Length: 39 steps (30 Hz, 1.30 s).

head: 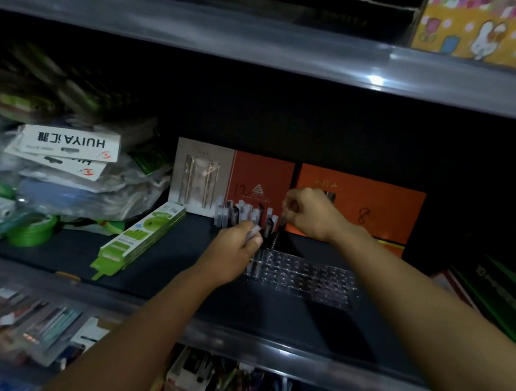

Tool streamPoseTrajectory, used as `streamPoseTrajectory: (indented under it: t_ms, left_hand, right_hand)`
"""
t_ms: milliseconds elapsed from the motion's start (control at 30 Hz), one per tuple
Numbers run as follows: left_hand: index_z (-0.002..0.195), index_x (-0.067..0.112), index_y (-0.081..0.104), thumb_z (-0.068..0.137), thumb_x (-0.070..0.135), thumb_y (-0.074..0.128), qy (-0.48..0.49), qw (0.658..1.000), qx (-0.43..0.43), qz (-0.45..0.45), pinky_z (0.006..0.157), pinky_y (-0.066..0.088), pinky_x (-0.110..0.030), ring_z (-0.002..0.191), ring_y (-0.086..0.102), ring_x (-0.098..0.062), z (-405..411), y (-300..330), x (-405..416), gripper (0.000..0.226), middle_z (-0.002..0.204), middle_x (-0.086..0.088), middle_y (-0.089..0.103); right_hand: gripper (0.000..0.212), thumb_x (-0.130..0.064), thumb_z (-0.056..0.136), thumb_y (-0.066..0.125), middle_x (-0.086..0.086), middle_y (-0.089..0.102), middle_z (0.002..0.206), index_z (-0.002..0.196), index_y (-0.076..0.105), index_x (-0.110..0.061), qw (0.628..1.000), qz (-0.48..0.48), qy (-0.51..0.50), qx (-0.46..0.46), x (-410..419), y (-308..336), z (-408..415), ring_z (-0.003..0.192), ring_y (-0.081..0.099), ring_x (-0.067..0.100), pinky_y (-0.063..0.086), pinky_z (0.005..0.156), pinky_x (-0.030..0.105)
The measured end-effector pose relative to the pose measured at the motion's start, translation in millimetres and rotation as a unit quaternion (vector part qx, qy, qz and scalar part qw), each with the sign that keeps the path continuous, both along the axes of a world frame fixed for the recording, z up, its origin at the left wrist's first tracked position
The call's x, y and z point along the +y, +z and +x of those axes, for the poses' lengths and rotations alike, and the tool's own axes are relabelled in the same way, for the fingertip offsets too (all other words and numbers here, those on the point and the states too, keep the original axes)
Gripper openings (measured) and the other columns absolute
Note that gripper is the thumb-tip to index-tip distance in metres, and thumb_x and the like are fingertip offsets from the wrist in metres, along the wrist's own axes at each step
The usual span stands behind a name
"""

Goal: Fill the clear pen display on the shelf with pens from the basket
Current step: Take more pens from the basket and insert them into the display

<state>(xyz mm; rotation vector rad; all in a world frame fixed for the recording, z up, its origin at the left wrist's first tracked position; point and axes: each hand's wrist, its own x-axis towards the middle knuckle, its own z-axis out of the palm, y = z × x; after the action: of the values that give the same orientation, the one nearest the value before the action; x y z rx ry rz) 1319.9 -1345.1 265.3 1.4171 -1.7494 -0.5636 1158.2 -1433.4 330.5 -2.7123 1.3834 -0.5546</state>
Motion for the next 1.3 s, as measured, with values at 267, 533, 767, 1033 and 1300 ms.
streamPoseTrajectory:
  t_ms: [267, 533, 767, 1033, 1300]
  left_hand:
    - [0.082, 0.016, 0.042, 0.097, 0.019, 0.046, -0.006, 1.000, 0.002, -0.024, 0.061, 0.034, -0.021, 0.069, 0.046, -0.004, 6.5, -8.3, -4.8, 0.016, 0.075, 0.009, 0.047]
    - [0.083, 0.010, 0.047, 0.097, 0.020, 0.045, -0.001, 1.000, -0.007, -0.028, 0.063, 0.035, -0.027, 0.068, 0.045, -0.007, 11.0, -5.4, -0.1, 0.017, 0.074, 0.006, 0.049]
    - [0.090, 0.007, 0.051, 0.098, 0.021, 0.046, -0.002, 1.000, -0.001, -0.018, 0.068, 0.038, -0.029, 0.078, 0.051, -0.016, 7.2, -3.4, -2.6, 0.017, 0.082, -0.002, 0.054]
    - [0.110, 0.003, 0.060, 0.097, 0.019, 0.047, 0.006, 0.999, 0.040, -0.011, 0.089, 0.045, -0.035, 0.108, 0.059, -0.028, -6.0, 7.5, 6.8, 0.025, 0.113, -0.014, 0.065]
    - [0.097, 0.007, 0.057, 0.096, 0.019, 0.049, -0.012, 0.999, 0.024, -0.020, 0.077, 0.048, -0.039, 0.084, 0.059, -0.022, -19.3, 19.3, 16.5, 0.014, 0.090, -0.007, 0.063]
  right_hand:
    - [0.006, -0.012, 0.085, 0.063, 0.010, 0.063, 0.079, 0.082, 0.062, -0.006, 0.999, 0.013, -0.008, 0.035, -2.6, 5.4, 11.0, 0.073, 0.058, 0.025, 0.046, 0.062, 0.034]
    - [0.006, -0.010, 0.087, 0.062, 0.007, 0.067, 0.084, 0.083, 0.065, -0.009, 0.998, 0.026, -0.006, 0.058, -5.4, -1.8, 10.9, 0.079, 0.062, 0.021, 0.052, 0.069, 0.033]
    - [0.021, -0.019, 0.088, 0.067, 0.002, 0.062, 0.090, 0.107, 0.060, -0.015, 0.999, 0.014, 0.001, 0.029, 7.2, 8.0, 4.9, 0.084, 0.062, 0.022, 0.053, 0.071, 0.034]
    - [0.009, -0.017, 0.086, 0.068, -0.003, 0.066, 0.078, 0.093, 0.068, -0.012, 0.991, 0.036, 0.121, -0.041, 61.3, 30.7, 0.3, 0.065, 0.054, 0.001, 0.041, 0.057, 0.011]
    - [0.007, -0.016, 0.085, 0.069, -0.001, 0.065, 0.075, 0.087, 0.068, -0.010, 0.991, 0.023, 0.127, -0.035, 81.2, 37.7, -1.5, 0.060, 0.049, -0.001, 0.038, 0.054, 0.011]
